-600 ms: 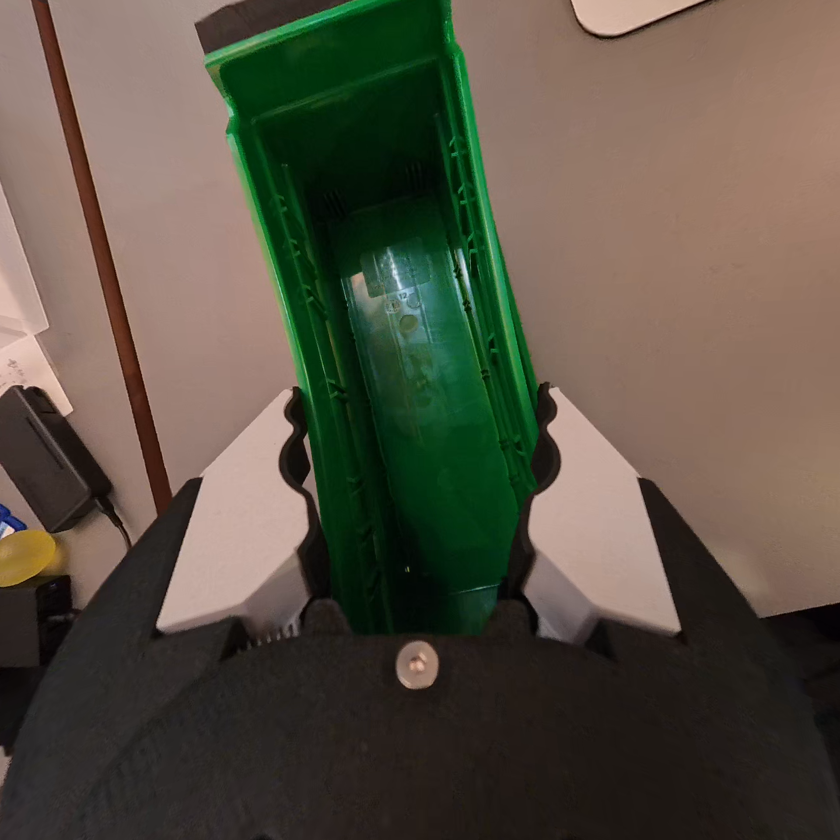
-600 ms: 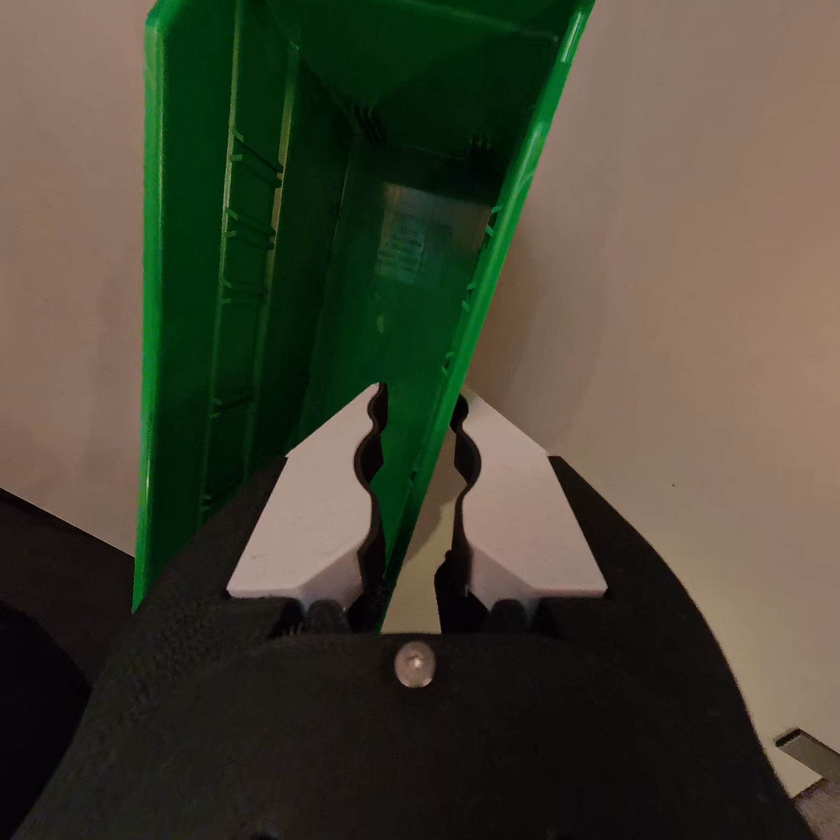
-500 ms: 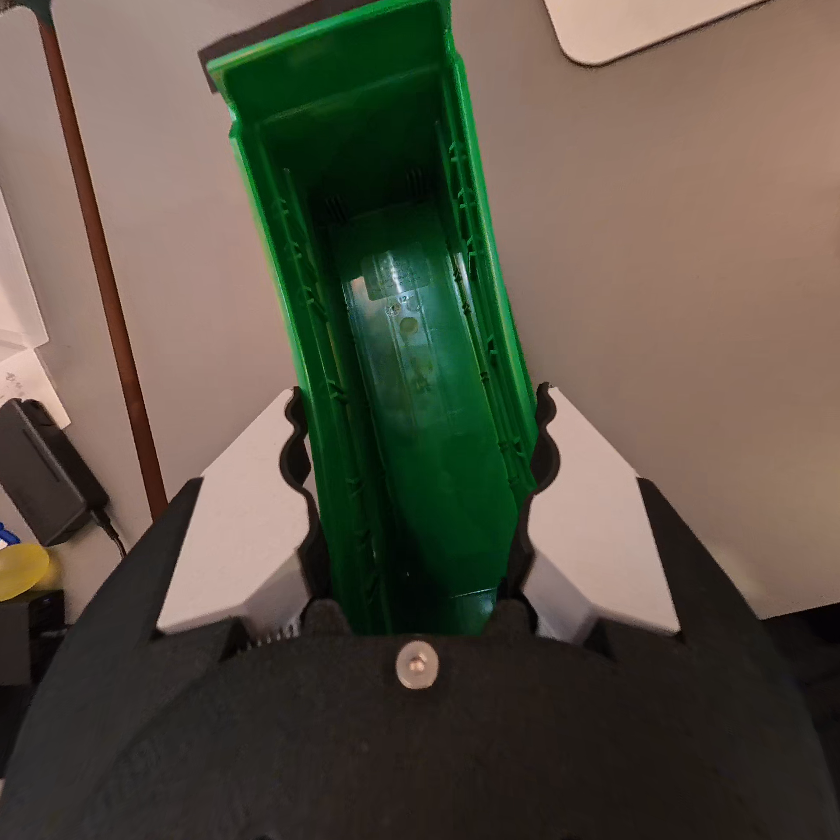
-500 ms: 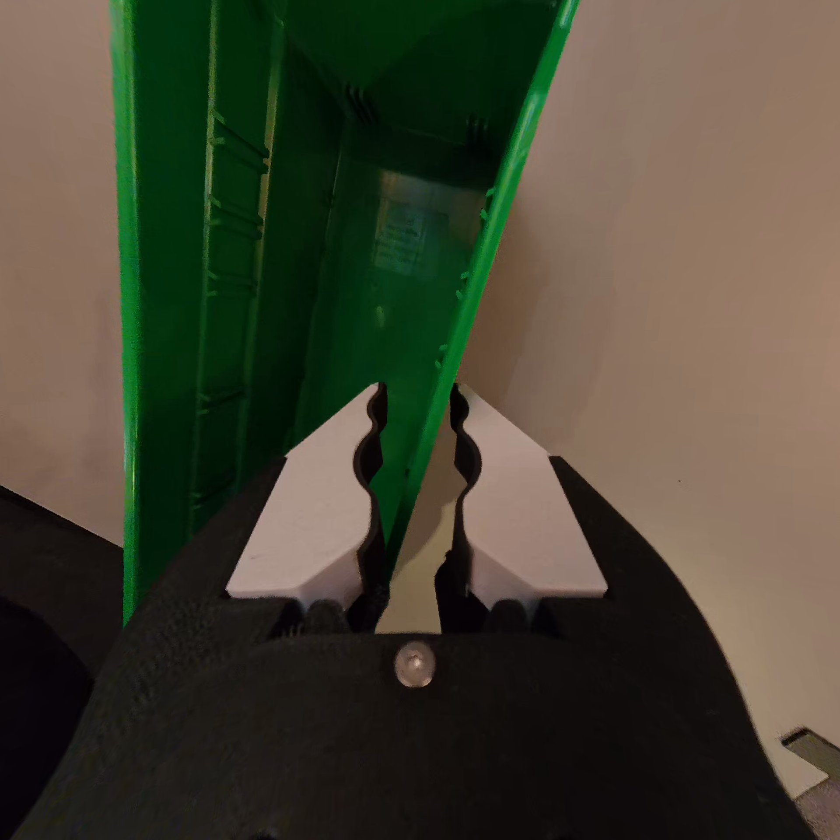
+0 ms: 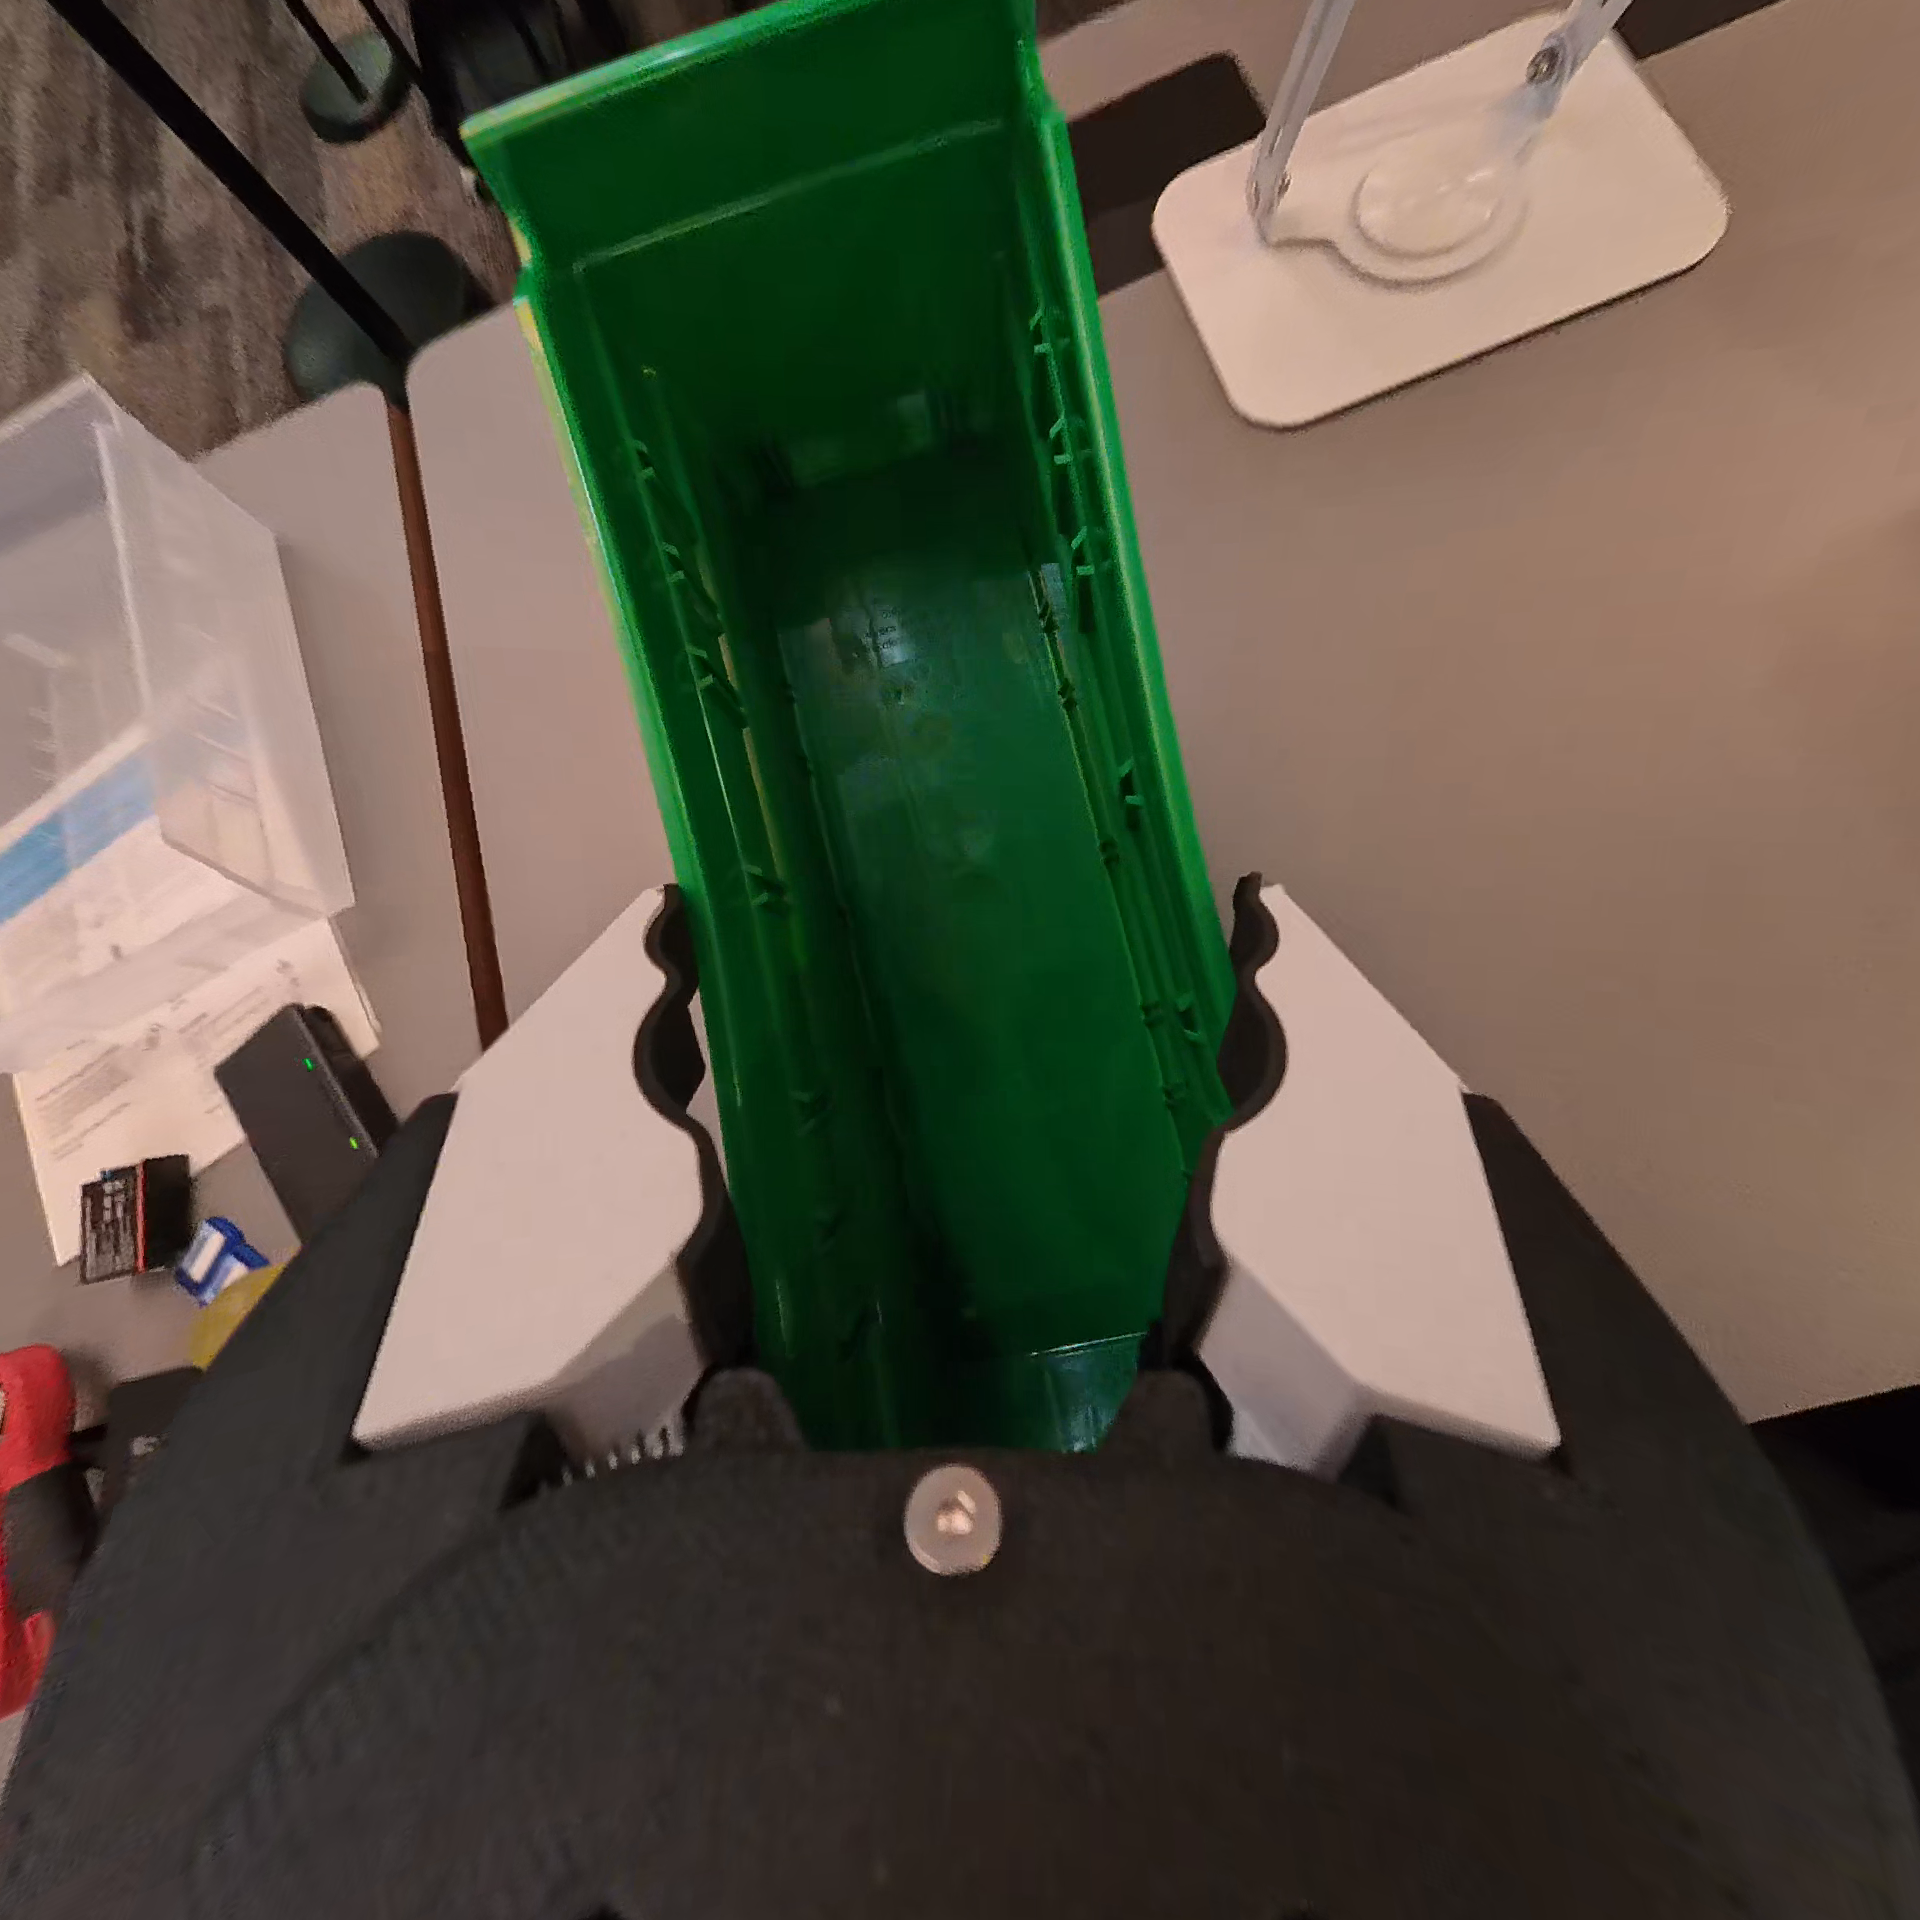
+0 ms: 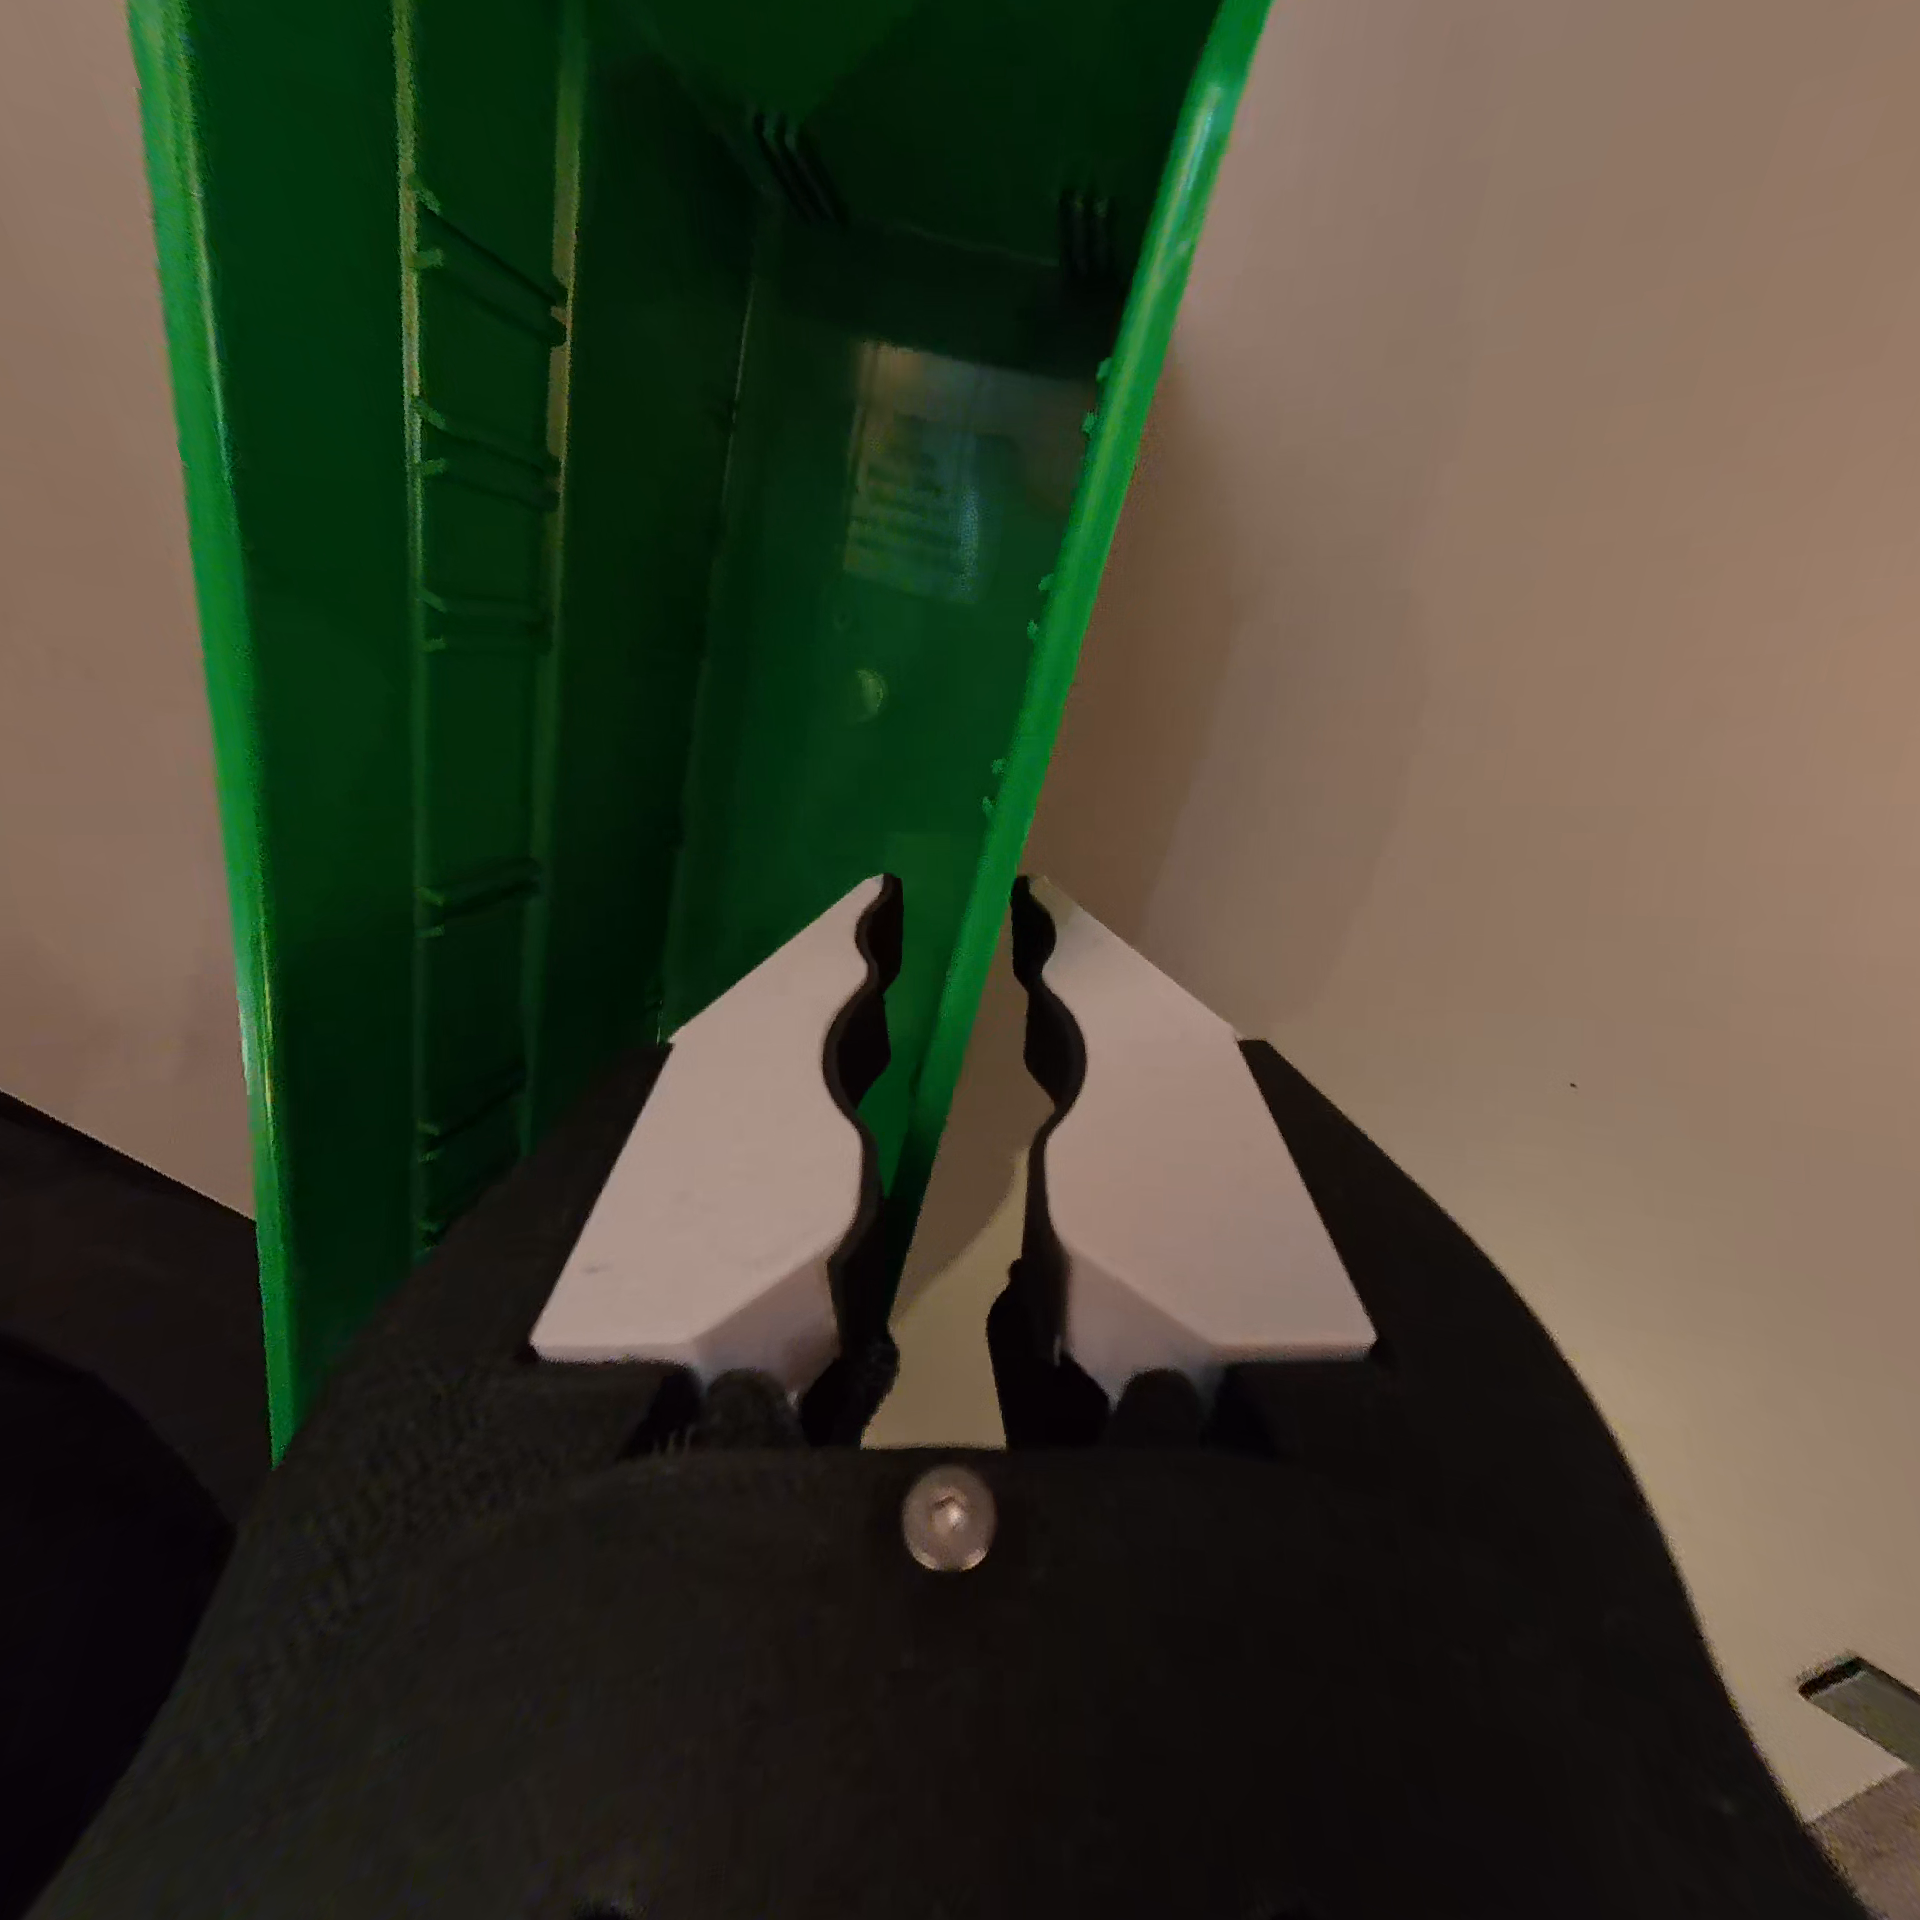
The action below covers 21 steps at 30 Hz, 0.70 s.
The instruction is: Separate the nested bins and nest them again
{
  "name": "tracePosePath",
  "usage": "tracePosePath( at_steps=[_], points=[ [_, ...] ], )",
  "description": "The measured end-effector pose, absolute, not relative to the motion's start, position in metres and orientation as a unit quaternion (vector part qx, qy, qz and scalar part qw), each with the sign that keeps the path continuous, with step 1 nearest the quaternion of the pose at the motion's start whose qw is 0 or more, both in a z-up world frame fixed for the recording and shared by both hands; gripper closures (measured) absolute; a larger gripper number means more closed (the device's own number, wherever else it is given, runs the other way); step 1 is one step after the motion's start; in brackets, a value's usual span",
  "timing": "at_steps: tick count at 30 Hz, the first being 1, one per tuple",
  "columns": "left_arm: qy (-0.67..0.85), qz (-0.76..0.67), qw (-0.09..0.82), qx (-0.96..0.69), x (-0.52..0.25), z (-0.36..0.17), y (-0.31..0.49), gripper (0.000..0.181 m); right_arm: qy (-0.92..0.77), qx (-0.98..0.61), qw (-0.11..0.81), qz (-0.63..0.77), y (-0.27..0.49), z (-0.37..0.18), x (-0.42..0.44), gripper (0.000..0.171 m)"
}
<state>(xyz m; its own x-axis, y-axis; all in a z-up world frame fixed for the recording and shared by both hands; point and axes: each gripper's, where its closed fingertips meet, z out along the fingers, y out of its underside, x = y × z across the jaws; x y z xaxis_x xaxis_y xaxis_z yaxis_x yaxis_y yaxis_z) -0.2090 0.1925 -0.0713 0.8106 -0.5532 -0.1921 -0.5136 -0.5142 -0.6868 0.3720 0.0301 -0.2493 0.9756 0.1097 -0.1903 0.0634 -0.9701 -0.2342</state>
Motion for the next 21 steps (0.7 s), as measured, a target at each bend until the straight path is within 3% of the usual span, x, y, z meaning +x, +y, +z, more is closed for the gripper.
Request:
tracePosePath(
  at_steps=[6, 10, 19, 21],
  points=[
    [0.339, -0.053, 0.435, -0.833, -0.16, -0.022, 0.173, 0.079, -0.045, -0.988, 0.114, 0.092, 0.031, -0.251, 0.375, 0.165],
    [0.392, -0.089, 0.428, -0.809, -0.095, -0.023, 0.148, 0.079, -0.029, -0.988, 0.116, 0.095, 0.029, -0.251, 0.38, 0.17],
    [0.448, -0.208, 0.32, -0.809, 0.041, -0.13, 0.116, 0.077, 0.067, -0.982, 0.15, 0.089, 0.021, -0.249, 0.424, 0.168],
    [0.469, -0.208, 0.298, -0.805, 0.066, -0.154, 0.108, 0.078, 0.082, -0.979, 0.164, 0.092, 0.021, -0.245, 0.432, 0.154]
  ],
)
